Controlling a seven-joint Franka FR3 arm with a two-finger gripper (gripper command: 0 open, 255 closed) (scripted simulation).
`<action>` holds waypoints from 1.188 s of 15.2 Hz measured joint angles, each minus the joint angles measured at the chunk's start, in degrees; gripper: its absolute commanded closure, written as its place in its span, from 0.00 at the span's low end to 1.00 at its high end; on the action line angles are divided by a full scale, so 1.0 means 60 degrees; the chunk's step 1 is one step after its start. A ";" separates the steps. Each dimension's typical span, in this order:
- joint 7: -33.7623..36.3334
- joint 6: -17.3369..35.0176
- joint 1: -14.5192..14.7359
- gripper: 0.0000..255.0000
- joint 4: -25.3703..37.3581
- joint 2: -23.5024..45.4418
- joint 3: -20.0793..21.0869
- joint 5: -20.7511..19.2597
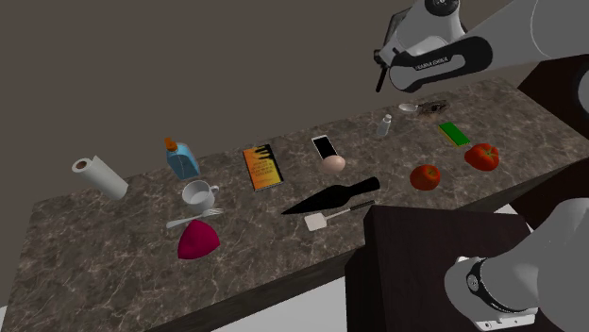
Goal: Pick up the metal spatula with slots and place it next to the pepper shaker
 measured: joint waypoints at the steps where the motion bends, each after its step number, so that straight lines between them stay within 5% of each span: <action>1: -0.0010 0.0120 -0.0039 1.00 -0.0045 0.0085 0.0030 0.0045; 18: -0.0039 0.1997 -0.0874 1.00 -0.0391 0.1741 0.0864 0.0745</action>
